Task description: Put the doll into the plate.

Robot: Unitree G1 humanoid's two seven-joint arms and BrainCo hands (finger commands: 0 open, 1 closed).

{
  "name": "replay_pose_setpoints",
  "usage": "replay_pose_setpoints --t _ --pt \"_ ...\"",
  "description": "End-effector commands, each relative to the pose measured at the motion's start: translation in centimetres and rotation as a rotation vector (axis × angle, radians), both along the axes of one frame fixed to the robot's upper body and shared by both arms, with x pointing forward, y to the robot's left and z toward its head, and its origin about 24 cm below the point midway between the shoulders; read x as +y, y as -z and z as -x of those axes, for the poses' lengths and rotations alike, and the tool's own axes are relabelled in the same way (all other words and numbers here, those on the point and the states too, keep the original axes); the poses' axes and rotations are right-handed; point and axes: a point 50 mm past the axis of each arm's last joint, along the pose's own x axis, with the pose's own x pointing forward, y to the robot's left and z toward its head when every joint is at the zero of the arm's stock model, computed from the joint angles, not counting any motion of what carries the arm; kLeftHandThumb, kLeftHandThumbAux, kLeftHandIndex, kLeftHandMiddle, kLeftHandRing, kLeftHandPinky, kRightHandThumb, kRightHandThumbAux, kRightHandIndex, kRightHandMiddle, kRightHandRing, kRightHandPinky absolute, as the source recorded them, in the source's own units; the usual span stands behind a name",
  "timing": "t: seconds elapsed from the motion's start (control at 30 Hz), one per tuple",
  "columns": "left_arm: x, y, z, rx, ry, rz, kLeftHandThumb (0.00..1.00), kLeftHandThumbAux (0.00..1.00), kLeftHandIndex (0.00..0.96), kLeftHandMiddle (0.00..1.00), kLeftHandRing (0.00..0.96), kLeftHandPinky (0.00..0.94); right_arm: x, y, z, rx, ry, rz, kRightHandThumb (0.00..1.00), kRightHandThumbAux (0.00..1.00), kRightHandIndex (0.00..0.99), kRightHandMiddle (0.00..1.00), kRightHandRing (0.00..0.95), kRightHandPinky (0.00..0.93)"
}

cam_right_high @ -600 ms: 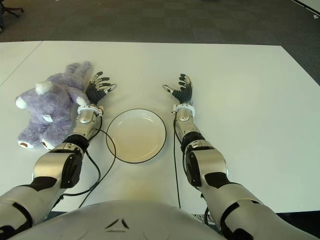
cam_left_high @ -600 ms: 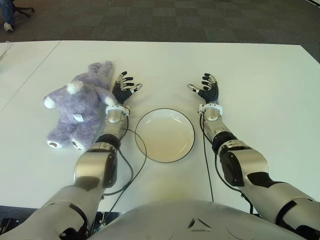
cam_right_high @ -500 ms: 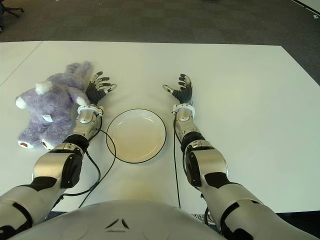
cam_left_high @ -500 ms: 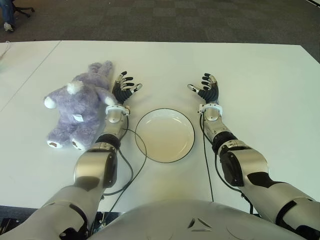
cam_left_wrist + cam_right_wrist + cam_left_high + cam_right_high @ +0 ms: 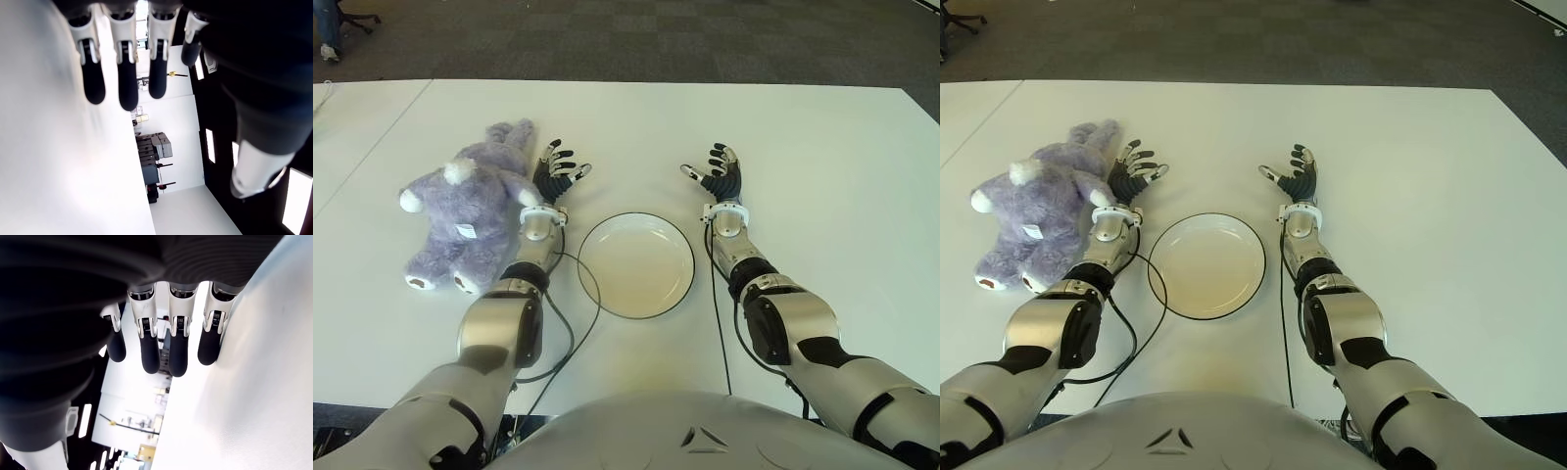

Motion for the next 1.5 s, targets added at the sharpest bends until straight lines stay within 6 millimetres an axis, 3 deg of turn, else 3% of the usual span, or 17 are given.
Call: replay_pose_setpoints --t 0.03,0.2,0.3,0.43,0.83,1.13,1.5 --pt "0.0 6.8 5.7 0.313 -0.004 -0.078 0.036 0.742 0.121 0.247 0.313 0.349 -0.9 8.8 7.1 0.420 0.057 0.014 0.000 0.761 0.160 0.216 0.220 0.223" --pt "0.1 6.6 5.5 0.299 0.004 -0.124 0.030 0.735 0.113 0.225 0.298 0.346 -0.9 8.8 7.2 0.423 0.058 0.024 0.000 0.762 0.163 0.222 0.225 0.229" --pt "0.1 4.5 3.2 0.220 0.006 -0.144 0.033 0.725 0.114 0.214 0.286 0.329 -0.9 8.9 7.2 0.422 0.054 0.026 0.000 0.761 0.164 0.221 0.229 0.234" --pt "-0.3 2.9 2.1 0.128 0.011 -0.160 0.038 0.701 0.110 0.189 0.255 0.284 -0.9 8.8 7.2 0.418 0.050 0.028 0.000 0.767 0.168 0.229 0.239 0.246" --pt "-1.8 0.5 1.3 -0.093 0.079 -0.195 0.066 0.716 0.106 0.237 0.270 0.280 -0.8 8.8 7.2 0.420 0.048 0.039 0.000 0.764 0.167 0.226 0.234 0.229" --pt "-2.1 -2.3 -0.2 -0.231 0.116 -0.205 0.048 0.707 0.121 0.294 0.335 0.362 -0.7 8.8 7.2 0.427 0.050 0.041 0.000 0.757 0.163 0.224 0.231 0.221" --pt "-1.4 -4.0 -1.3 -0.271 0.132 -0.253 0.058 0.669 0.127 0.270 0.300 0.288 -0.5 8.8 7.1 0.428 0.051 0.045 0.000 0.739 0.158 0.213 0.220 0.224"
